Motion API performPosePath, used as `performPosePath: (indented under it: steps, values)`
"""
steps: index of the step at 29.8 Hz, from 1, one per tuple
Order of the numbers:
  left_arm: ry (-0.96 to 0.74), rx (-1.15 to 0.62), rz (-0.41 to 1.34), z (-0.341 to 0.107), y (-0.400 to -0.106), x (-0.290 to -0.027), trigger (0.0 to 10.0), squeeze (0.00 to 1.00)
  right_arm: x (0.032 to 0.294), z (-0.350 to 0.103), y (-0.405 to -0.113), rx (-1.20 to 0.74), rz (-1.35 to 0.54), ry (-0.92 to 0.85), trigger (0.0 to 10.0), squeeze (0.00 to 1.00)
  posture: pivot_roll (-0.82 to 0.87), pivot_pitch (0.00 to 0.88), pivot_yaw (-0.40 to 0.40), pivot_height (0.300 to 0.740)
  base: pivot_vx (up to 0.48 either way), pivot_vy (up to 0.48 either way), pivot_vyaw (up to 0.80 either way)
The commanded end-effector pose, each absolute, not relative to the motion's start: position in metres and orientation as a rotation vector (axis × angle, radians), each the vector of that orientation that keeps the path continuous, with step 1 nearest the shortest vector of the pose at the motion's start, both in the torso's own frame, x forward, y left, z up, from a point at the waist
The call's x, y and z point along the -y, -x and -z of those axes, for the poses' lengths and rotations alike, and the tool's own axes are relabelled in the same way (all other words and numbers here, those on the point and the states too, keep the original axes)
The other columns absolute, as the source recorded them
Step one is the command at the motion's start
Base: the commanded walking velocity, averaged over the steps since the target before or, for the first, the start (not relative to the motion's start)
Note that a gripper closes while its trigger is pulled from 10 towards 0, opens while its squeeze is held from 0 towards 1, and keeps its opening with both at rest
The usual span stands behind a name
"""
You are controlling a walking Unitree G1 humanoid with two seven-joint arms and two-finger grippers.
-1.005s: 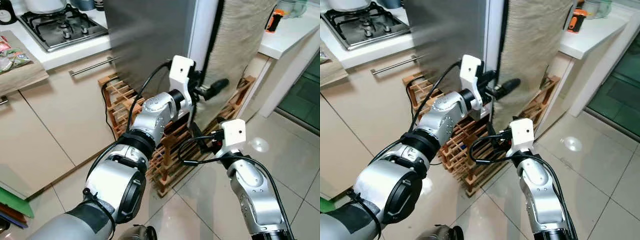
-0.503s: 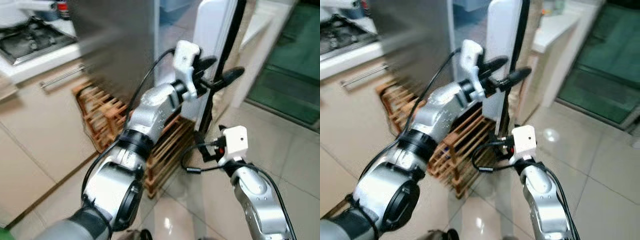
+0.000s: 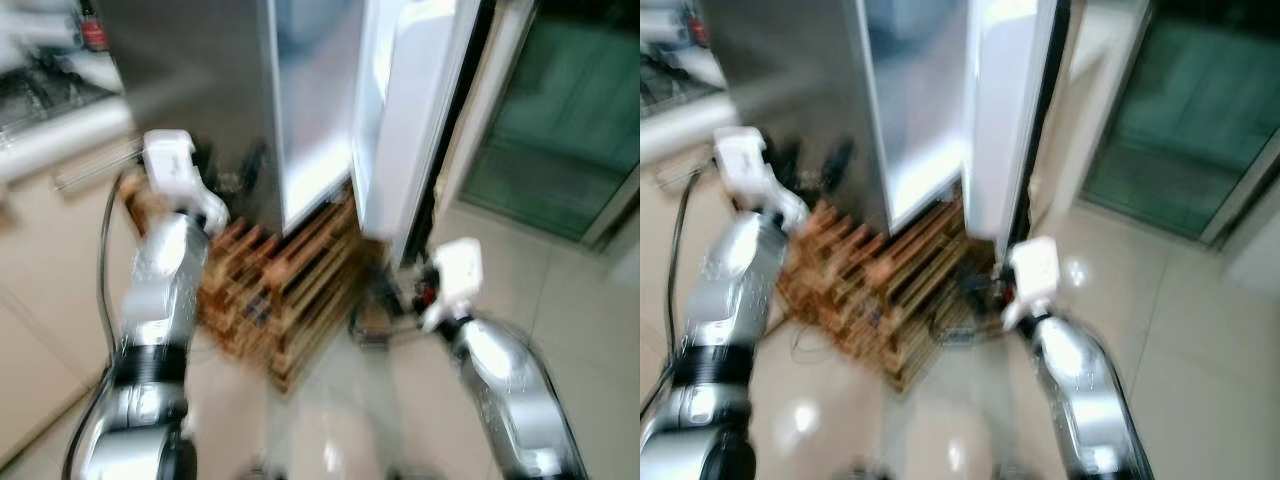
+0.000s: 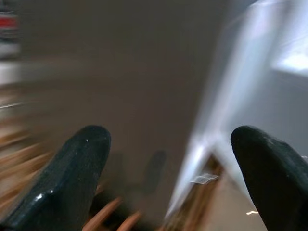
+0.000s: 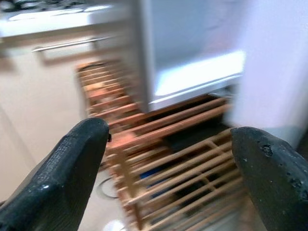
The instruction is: Restocking fridge
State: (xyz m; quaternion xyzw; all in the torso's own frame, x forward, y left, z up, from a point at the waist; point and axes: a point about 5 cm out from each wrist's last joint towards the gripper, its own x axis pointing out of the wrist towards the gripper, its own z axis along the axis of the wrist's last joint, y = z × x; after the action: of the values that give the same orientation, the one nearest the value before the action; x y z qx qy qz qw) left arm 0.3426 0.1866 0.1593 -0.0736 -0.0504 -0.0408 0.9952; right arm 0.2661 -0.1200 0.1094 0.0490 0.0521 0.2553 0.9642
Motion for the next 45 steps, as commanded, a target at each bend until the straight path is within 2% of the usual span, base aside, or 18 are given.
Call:
performPosePath:
  steps: [1,5,10,14,16,22,25,28,30,31,32,36,37,40,43,45]
  values:
    - [0.107,0.072,-0.021,-0.155,-0.343,-0.197,10.0,0.0,0.128,-0.118,-0.281,-0.074,-0.489,-0.082,10.0,0.0,-0.07,0.0,0.039,0.74,0.0,0.0,0.0]
    - [0.092,-0.009,-0.171,-0.139,-0.34,-0.214,10.0,0.0,0.144,-0.126,-0.306,-0.031,-0.373,-0.03,10.0,0.0,-0.07,0.0,0.053,0.74,0.0,0.0,0.0]
    - [0.074,-0.077,-0.273,-0.127,-0.335,-0.228,10.0,0.0,0.155,-0.137,-0.325,0.014,-0.314,-0.02,10.0,0.0,-0.05,0.0,0.078,0.74,0.0,0.0,0.0]
    - [0.046,-0.106,-0.301,-0.122,-0.332,-0.229,10.0,0.0,0.176,-0.143,-0.346,0.039,-0.229,-0.018,10.0,0.0,-0.04,0.002,0.091,0.74,0.0,0.0,0.0]
    - [0.043,-0.109,-0.304,-0.122,-0.332,-0.229,10.0,0.0,0.179,-0.143,-0.349,0.042,-0.217,-0.016,10.0,0.0,-0.04,0.002,0.091,0.74,0.0,0.0,0.0]
    - [0.021,-0.121,-0.322,-0.124,-0.33,-0.236,10.0,0.0,0.221,-0.149,-0.364,0.039,-0.073,0.037,10.0,0.0,-0.01,0.027,0.117,0.74,0.0,0.0,0.0]
    - [-0.001,-0.118,-0.324,-0.127,-0.328,-0.241,10.0,0.0,0.229,-0.151,-0.368,0.033,-0.067,0.084,10.0,0.0,0.01,0.047,0.142,0.74,0.0,0.0,0.0]
    - [-0.024,-0.105,-0.309,-0.132,-0.328,-0.243,10.0,0.0,0.236,-0.151,-0.37,0.02,-0.045,0.098,10.0,0.0,0.02,0.053,0.152,0.74,0.0,0.0,0.0]
    - [-0.035,-0.097,-0.302,-0.137,-0.327,-0.244,10.0,0.0,0.253,-0.154,-0.369,0.015,0.028,0.098,10.0,0.0,0.04,0.062,0.17,0.74,0.0,0.0,0.0]
    - [-0.037,-0.096,-0.298,-0.14,-0.327,-0.244,10.0,0.0,0.275,-0.158,-0.366,0.011,0.13,0.134,10.0,0.0,0.04,0.066,0.174,0.74,0.0,0.0,0.0]
    - [-0.037,-0.096,-0.298,-0.14,-0.327,-0.244,10.0,0.0,0.275,-0.158,-0.366,0.011,0.13,0.134,10.0,0.0,0.04,0.066,0.174,0.74,0.0,0.0,0.0]
    - [-0.035,-0.092,-0.282,-0.142,-0.329,-0.241,10.0,0.0,0.312,-0.169,-0.355,0.028,0.325,0.256,10.0,0.0,0.03,0.072,0.179,0.74,0.0,0.0,0.0]
    - [-0.035,-0.092,-0.282,-0.142,-0.329,-0.241,10.0,0.0,0.312,-0.169,-0.355,0.028,0.325,0.256,10.0,0.0,0.03,0.072,0.179,0.74,0.0,0.0,0.0]
    - [-0.024,-0.096,-0.262,-0.143,-0.333,-0.236,10.0,0.0,0.352,-0.185,-0.337,0.087,0.512,0.339,10.0,0.0,0.0,0.078,0.181,0.74,0.0,0.0,0.0]
    - [-0.019,-0.098,-0.257,-0.143,-0.335,-0.234,10.0,0.0,0.361,-0.188,-0.329,0.124,0.542,0.321,10.0,0.0,-0.01,0.079,0.18,0.74,0.0,0.0,0.0]
    - [-0.017,-0.1,-0.254,-0.143,-0.336,-0.233,10.0,0.0,0.355,-0.19,-0.33,0.173,0.5,0.282,10.0,0.0,-0.02,0.077,0.179,0.74,0.0,0.0,0.0]
